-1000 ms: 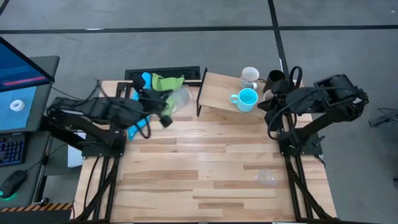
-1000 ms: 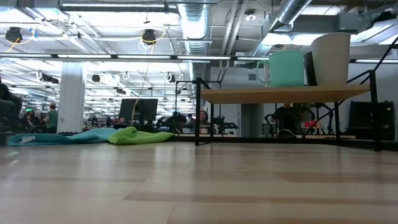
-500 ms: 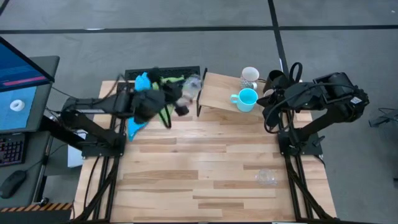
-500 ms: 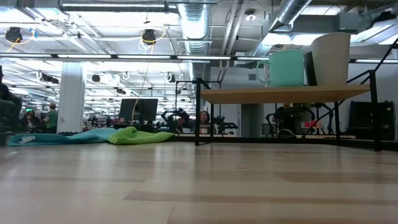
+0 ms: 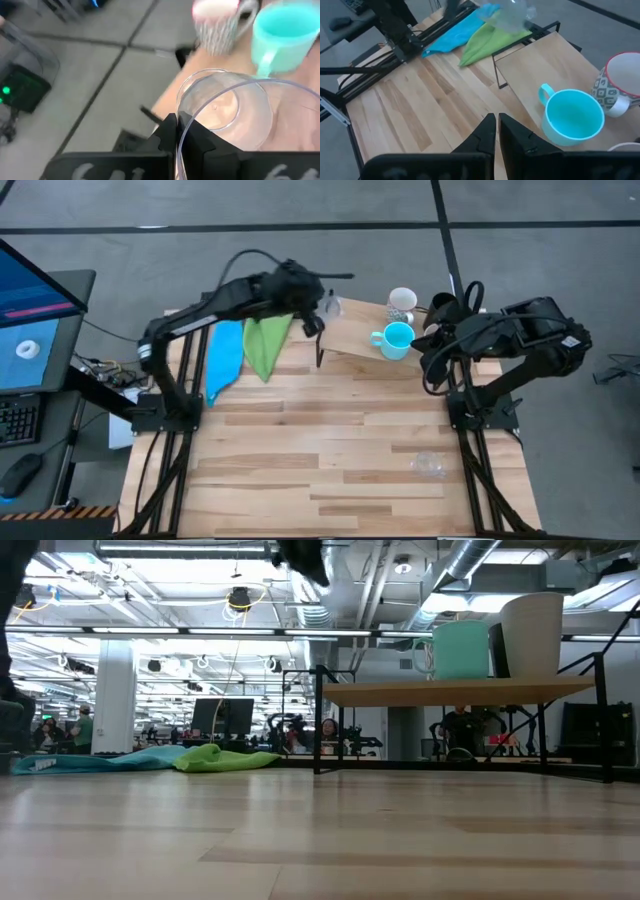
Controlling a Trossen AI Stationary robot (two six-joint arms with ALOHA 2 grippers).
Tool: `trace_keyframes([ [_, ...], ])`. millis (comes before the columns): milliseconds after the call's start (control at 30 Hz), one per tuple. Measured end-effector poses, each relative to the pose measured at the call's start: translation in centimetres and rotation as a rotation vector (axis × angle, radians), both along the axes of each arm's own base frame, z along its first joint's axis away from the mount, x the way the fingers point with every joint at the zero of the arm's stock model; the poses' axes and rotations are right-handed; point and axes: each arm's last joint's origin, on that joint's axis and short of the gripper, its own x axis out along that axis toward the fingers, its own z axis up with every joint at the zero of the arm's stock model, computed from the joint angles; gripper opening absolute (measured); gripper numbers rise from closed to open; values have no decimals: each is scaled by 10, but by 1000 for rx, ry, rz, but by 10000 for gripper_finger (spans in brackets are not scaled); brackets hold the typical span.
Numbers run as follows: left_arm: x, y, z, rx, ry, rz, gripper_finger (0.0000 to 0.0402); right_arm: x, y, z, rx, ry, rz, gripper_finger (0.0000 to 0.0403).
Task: Stack small to large cups/mugs on shelf
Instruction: Put the left transparent mug on the shelf
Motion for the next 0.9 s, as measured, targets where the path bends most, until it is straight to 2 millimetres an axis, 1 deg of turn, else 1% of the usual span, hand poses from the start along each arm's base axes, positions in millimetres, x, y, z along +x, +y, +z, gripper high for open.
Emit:
trace_keyframes([
  [67,15,10,-12,-10,28,-3,0,2,1,-1,11,0,-11,43],
  [200,34,28,-36,-54,84,-1,1,4,1,-2,11,5,-13,43],
  [500,59,52,-82,-144,166,-17,1,5,1,-1,25,-6,-24,43],
  [600,62,55,-90,-150,192,-8,1,5,1,-1,26,-7,-25,43],
  [900,61,54,-92,-158,215,-38,2,5,1,-1,26,-6,-25,43],
])
